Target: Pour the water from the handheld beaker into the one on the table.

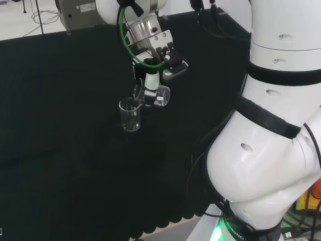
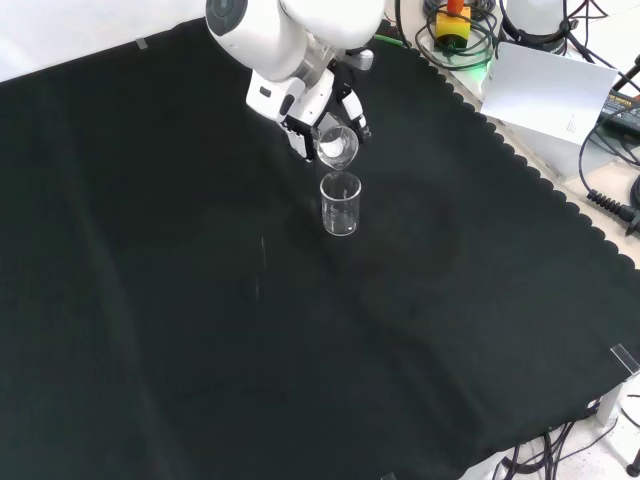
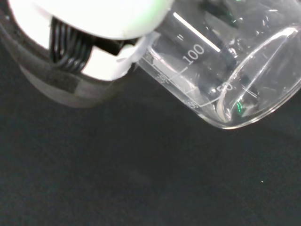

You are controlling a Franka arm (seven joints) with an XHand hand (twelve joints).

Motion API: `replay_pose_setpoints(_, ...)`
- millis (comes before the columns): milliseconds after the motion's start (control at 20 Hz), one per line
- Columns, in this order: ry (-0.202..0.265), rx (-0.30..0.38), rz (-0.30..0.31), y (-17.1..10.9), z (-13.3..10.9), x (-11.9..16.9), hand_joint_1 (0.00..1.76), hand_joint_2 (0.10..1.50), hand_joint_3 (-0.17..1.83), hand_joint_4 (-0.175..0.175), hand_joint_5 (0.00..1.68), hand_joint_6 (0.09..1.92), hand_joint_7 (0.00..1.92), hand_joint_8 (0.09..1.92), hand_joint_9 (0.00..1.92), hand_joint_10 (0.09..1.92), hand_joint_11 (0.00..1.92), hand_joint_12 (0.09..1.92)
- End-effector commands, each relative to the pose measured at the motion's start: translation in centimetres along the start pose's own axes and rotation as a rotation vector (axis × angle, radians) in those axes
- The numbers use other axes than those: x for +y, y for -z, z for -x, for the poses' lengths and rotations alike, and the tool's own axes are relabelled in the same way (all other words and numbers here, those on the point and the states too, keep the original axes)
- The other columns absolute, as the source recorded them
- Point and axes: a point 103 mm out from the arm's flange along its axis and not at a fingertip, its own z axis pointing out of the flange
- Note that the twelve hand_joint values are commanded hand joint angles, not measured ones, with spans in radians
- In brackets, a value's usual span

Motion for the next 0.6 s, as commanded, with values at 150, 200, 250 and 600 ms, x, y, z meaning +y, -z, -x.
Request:
replay_pose_setpoints(150,-0.019,-0.069,-0.030,0.5,-0.9,-0.2,1.32,0.64,0.62,-0.175,1.36,0.47,1.42,0.43,1.77,0.09,1.38,0.62)
replay_pose_setpoints(200,-0.021,-0.072,-0.034,0.5,-1.1,-0.1,1.32,0.64,0.62,-0.175,1.36,0.47,1.42,0.43,1.77,0.09,1.38,0.62)
replay_pose_setpoints(250,-0.022,-0.076,-0.038,0.6,-1.2,-0.1,1.32,0.64,0.62,-0.175,1.36,0.47,1.42,0.43,1.77,0.09,1.38,0.62)
replay_pose_setpoints(600,-0.040,-0.117,-0.080,1.1,-2.0,0.2,1.32,0.63,0.64,-0.175,1.34,0.51,1.40,0.48,1.77,0.10,1.38,0.62)
